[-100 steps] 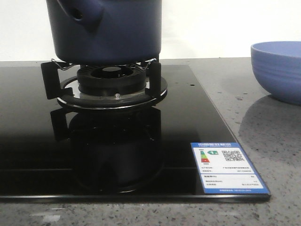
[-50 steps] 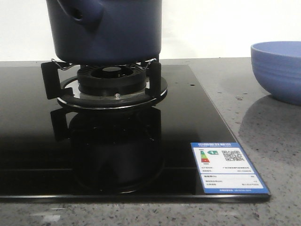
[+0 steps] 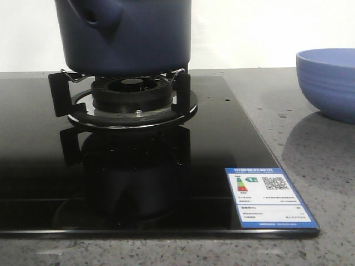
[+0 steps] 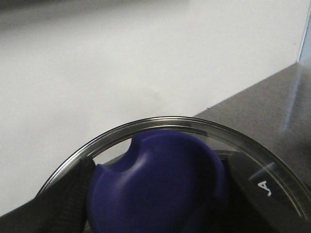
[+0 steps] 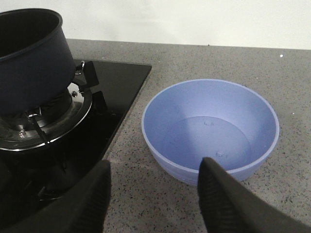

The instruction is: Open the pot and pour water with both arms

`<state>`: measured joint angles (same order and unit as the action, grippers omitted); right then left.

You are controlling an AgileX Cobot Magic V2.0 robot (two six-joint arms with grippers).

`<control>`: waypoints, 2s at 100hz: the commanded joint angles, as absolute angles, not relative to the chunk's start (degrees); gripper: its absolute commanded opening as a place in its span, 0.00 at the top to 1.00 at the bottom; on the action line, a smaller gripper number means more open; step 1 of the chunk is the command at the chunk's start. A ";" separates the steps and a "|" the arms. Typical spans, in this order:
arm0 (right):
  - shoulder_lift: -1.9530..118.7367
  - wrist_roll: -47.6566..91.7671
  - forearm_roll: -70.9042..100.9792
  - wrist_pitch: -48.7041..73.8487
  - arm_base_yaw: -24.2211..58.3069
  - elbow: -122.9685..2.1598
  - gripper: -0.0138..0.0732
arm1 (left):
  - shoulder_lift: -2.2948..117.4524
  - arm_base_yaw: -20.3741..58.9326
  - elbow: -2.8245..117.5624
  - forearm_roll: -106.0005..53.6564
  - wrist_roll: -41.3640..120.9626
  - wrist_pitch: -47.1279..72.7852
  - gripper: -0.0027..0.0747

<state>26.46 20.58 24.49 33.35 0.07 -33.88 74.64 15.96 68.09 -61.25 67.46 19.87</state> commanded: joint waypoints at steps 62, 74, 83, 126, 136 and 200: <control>66.30 20.89 23.96 45.88 -12.09 -65.20 0.42 | 67.45 1.89 70.68 -63.79 67.22 23.18 0.52; 71.71 20.25 22.47 49.13 -13.45 -69.66 0.42 | 67.45 1.89 70.68 -63.79 67.22 23.18 0.52; 74.74 17.65 18.27 51.03 -14.05 -71.82 0.42 | 67.45 1.89 70.68 -63.57 67.22 23.09 0.52; 81.97 16.19 14.57 56.45 -14.05 -72.11 0.42 | 67.45 0.63 70.68 -63.43 67.22 22.86 0.52; 82.36 16.19 14.57 56.66 -14.05 -72.11 0.42 | 67.45 0.63 70.68 -63.43 67.22 22.86 0.52; 83.45 16.19 14.90 59.04 -14.05 -72.11 0.91 | 67.45 0.63 70.68 -63.43 67.22 22.86 0.52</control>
<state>85.03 15.96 13.51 59.79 -13.80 -70.22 69.48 0.87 68.19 -61.01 67.46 25.76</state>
